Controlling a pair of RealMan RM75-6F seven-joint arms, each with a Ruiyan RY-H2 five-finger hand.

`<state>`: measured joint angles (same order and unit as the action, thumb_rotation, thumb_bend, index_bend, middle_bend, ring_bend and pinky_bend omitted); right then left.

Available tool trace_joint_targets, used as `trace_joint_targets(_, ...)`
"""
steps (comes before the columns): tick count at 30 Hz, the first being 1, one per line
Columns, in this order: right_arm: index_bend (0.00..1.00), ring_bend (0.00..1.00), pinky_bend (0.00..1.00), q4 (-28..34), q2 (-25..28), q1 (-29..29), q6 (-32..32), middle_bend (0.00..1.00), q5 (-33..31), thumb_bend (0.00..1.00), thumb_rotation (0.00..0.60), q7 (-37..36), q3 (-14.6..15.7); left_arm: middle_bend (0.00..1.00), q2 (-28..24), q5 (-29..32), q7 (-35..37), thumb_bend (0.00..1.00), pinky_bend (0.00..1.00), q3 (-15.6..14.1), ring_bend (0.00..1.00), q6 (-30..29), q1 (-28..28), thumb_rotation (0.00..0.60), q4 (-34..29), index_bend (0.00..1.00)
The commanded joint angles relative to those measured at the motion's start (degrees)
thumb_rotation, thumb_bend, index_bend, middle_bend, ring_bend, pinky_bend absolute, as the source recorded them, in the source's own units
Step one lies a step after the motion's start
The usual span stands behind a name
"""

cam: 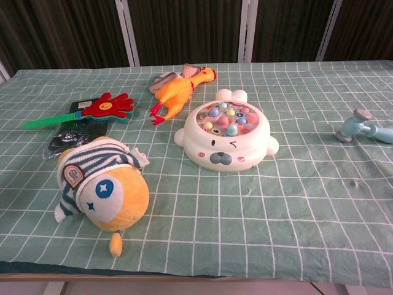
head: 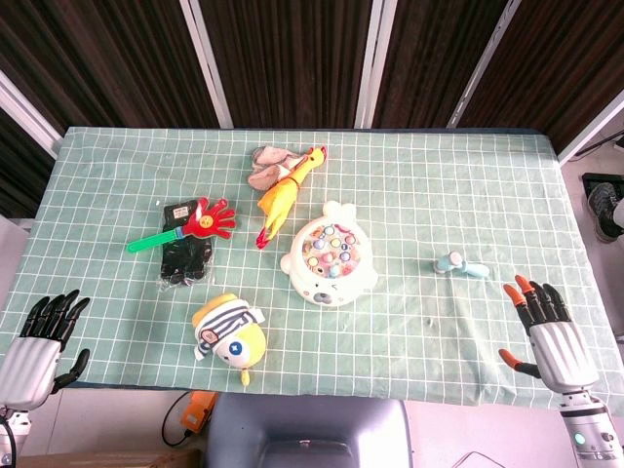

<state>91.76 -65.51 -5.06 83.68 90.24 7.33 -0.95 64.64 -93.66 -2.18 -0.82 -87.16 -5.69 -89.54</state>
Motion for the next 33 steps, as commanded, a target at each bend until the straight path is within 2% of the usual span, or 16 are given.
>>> trace_joint_targets(1, 0.0, 0.0, 0.01, 0.0, -0.05, -0.21, -0.44, 0.0, -0.36, 0.24, 0.6, -0.03, -0.12, 0.0, -0.02, 0.15, 0.01, 0.41, 0.02, 0.03, 0.0, 0.11, -0.03, 0.6, -0.01, 0.0)
trace_joint_targets(7, 0.0, 0.0, 0.01, -1.74, -0.61, -2.57, -4.48, 0.0, -3.86, 0.24, 0.6, -1.74, -2.15, 0.0, -0.23, 0.17, 0.85, 0.41, 0.02, 0.19, 0.0, 0.24, -0.28, 0.6, -0.23, 0.0)
trace_joint_targets(15, 0.01, 0.0, 0.0, -12.69, -1.66, -12.44, -21.57, 0.0, -13.65, 0.25, 0.6, -11.07, -8.13, 0.0, -0.16, 0.36, 0.67, 0.41, 0.02, 0.03, 0.0, 1.32, -0.76, 0.6, -0.11, 0.0)
trace_joint_targets(21, 0.15, 0.0, 0.0, -22.72, -6.12, -17.73, -28.4, 0.0, -15.52, 0.25, 0.6, -13.79, -9.51, 0.0, 0.13, 0.72, -0.42, 0.41, 0.02, -0.04, 0.0, 1.9, -0.89, 0.6, -0.25, 0.0)
trace_joint_targets(24, 0.21, 0.0, 0.0, -27.86, -9.44, -19.38, -28.63, 0.0, -14.02, 0.26, 0.6, -16.08, -9.35, 0.0, 0.17, 0.81, -0.77, 0.41, 0.02, -0.14, 0.0, 2.36, -1.05, 0.6, -0.4, 0.0)
trace_joint_targets(26, 0.31, 0.0, 0.0, -31.61, -11.85, -20.35, -28.49, 0.0, -13.04, 0.29, 0.6, -17.65, -9.16, 0.0, 0.13, 0.87, -0.94, 0.41, 0.02, -0.18, 0.0, 2.56, -1.12, 0.6, -0.43, 0.0)
trace_joint_targets(33, 0.43, 0.0, 0.01, -39.47, -16.99, -23.18, -30.56, 0.0, -11.39, 0.36, 0.6, -20.45, -8.03, 0.0, 0.07, 1.02, -1.16, 0.41, 0.02, -0.22, 0.0, 2.38, -0.98, 0.6, -0.61, 0.0)
